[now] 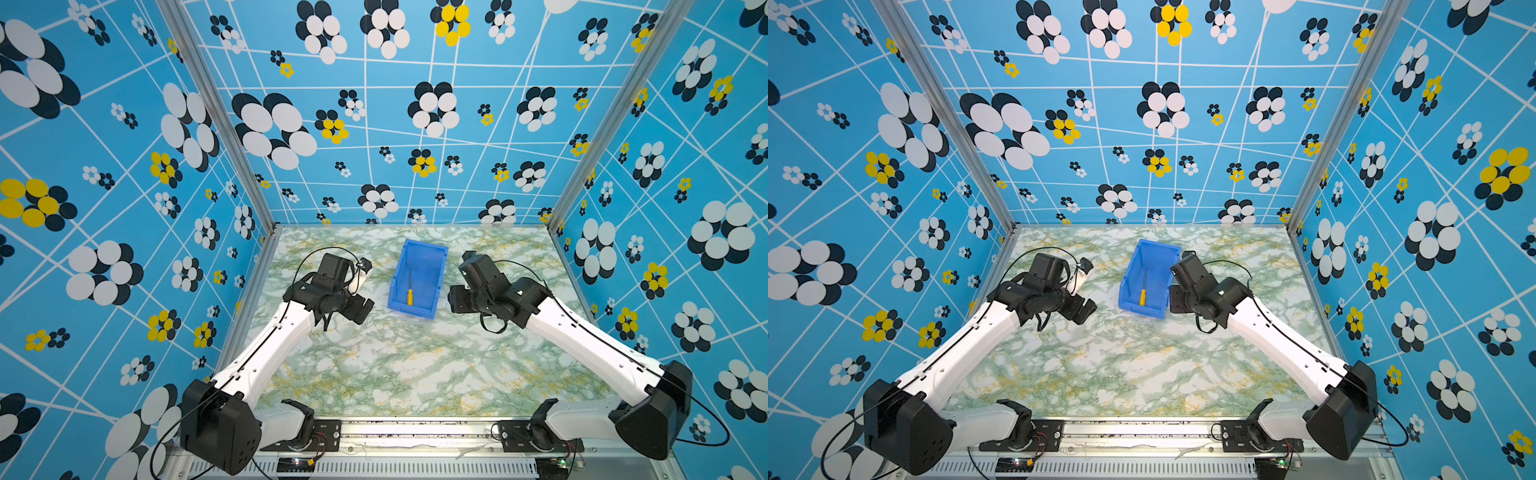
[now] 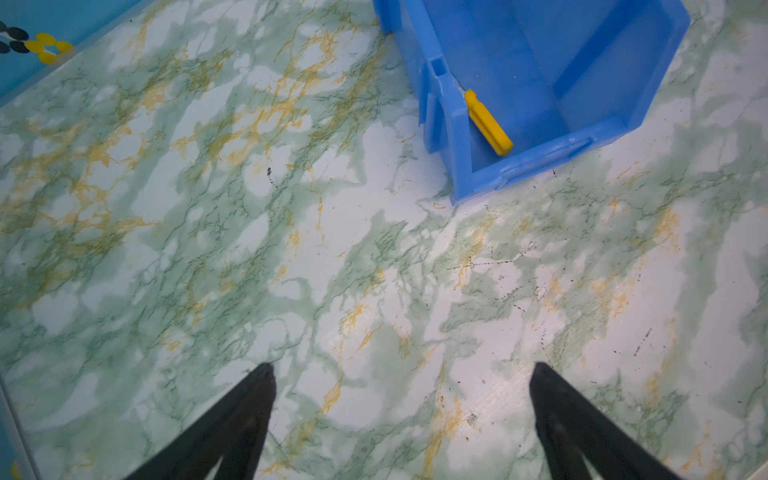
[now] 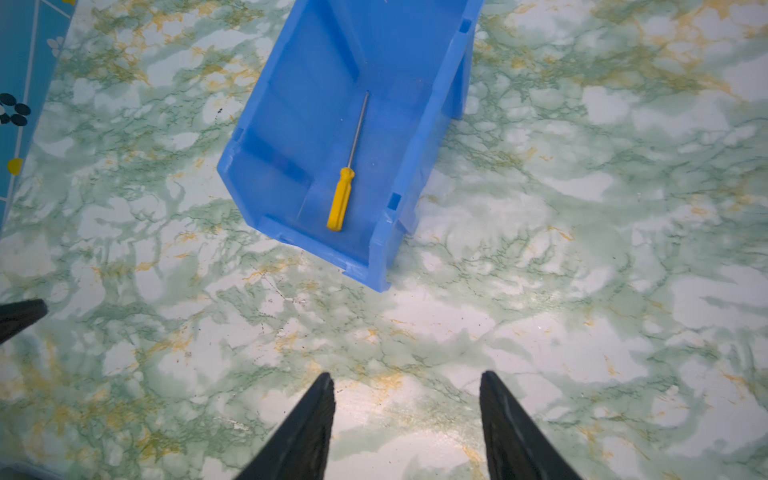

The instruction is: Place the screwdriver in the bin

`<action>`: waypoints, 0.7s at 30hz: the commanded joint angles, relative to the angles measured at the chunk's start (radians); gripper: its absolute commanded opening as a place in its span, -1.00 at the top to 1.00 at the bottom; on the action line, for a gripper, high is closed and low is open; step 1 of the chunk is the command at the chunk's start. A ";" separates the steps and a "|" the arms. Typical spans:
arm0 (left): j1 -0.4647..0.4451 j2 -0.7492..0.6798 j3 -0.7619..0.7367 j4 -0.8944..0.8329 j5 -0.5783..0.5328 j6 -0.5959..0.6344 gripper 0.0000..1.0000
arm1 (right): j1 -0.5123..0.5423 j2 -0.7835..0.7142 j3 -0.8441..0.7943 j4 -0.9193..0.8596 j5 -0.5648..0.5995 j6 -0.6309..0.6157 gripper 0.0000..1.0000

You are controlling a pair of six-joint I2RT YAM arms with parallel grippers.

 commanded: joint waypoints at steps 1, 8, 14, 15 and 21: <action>-0.003 0.035 0.031 0.032 -0.054 -0.029 -0.98 | -0.004 -0.100 -0.100 0.093 0.050 0.002 -0.20; 0.035 0.093 0.022 0.159 -0.102 -0.109 -0.98 | -0.016 -0.295 -0.358 0.395 0.161 -0.073 -0.61; 0.213 0.098 -0.075 0.374 -0.045 -0.300 -0.98 | -0.104 -0.341 -0.418 0.551 0.322 -0.298 -0.99; 0.251 0.099 -0.091 0.406 -0.028 -0.338 -0.99 | -0.129 -0.332 -0.414 0.552 0.322 -0.305 -0.99; 0.414 0.042 -0.266 0.697 -0.007 -0.421 -0.98 | -0.292 -0.265 -0.424 0.598 0.313 -0.335 -0.99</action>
